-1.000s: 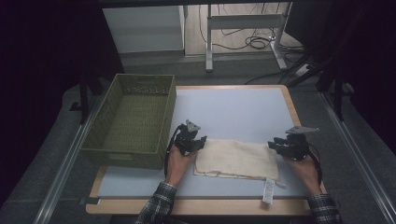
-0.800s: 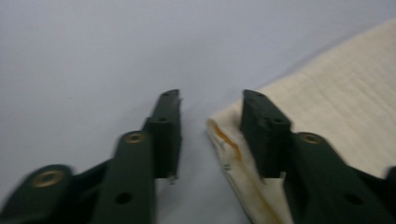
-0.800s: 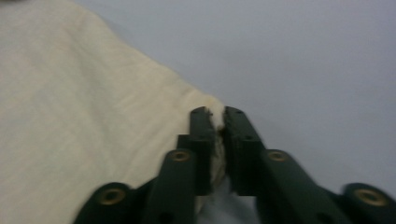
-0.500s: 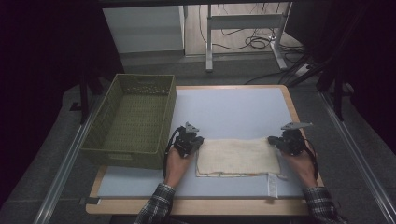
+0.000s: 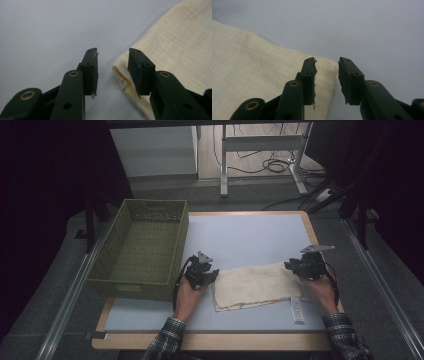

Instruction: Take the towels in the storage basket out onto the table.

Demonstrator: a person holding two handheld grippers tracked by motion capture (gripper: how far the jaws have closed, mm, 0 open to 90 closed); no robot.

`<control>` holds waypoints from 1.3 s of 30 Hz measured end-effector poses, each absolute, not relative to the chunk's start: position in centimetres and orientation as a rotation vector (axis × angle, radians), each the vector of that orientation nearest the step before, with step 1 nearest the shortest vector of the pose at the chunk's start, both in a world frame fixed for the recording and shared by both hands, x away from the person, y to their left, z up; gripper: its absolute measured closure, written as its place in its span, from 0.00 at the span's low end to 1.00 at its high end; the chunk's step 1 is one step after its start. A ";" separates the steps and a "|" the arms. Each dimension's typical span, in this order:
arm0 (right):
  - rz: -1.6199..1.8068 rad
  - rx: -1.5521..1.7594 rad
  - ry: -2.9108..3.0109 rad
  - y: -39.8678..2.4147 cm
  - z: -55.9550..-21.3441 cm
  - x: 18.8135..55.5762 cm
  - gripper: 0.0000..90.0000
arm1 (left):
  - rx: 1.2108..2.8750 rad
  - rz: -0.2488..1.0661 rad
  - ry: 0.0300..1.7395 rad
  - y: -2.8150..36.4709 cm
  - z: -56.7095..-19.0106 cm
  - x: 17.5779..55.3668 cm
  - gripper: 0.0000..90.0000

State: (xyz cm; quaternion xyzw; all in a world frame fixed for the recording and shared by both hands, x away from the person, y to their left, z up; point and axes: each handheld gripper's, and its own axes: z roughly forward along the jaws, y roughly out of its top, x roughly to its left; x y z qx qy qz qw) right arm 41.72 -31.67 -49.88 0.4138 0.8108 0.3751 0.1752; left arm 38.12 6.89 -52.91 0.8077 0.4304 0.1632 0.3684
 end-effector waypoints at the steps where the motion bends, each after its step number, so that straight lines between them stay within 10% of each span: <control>1: 1.065 1.174 2.304 -31.7 -49.9 41.4 0.70 | 2.076 0.423 1.112 6.8 -53.1 38.2 0.64; 12: 1.084 1.159 2.382 -31.4 -50.4 38.4 0.56 | 2.055 0.405 1.113 7.4 -54.3 39.2 0.44; 39: 1.207 0.808 2.678 -18.6 -51.3 32.7 0.56 | 2.055 0.401 1.108 7.4 -54.4 39.2 0.43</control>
